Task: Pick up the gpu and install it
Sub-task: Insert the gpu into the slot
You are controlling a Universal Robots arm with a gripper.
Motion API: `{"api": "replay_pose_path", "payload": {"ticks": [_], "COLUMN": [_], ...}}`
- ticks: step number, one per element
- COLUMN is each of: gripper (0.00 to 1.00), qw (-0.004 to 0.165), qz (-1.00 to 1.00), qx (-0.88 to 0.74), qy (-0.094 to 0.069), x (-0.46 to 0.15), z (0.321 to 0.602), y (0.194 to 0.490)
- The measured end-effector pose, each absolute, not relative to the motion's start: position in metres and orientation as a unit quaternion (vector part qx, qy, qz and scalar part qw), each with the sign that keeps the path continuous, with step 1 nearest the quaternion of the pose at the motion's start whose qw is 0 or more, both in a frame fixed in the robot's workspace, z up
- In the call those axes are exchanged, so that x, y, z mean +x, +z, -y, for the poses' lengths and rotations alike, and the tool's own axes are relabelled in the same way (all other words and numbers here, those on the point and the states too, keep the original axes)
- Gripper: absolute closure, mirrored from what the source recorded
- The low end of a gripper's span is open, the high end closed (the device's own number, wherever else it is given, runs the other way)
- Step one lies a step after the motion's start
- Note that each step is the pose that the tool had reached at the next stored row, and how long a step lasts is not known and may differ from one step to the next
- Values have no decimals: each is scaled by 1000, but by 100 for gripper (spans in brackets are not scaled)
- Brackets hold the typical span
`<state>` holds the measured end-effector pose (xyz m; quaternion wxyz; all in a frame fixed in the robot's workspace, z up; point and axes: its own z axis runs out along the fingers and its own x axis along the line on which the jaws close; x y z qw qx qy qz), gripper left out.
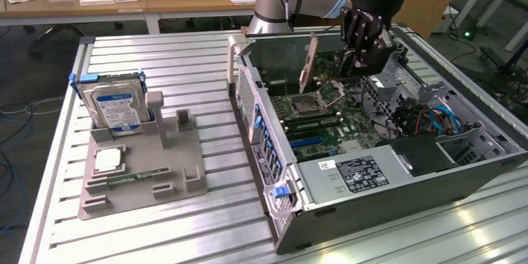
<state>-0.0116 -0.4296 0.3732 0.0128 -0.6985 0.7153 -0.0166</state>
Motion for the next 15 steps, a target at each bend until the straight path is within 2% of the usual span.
{"api": "replay_pose_path", "payload": {"ticks": [15], "gripper": [72], "qw": [16], "qz": [-717], "qx": [-697], "qy": [-14], "x": [-19], "z": [432], "y": [363]}}
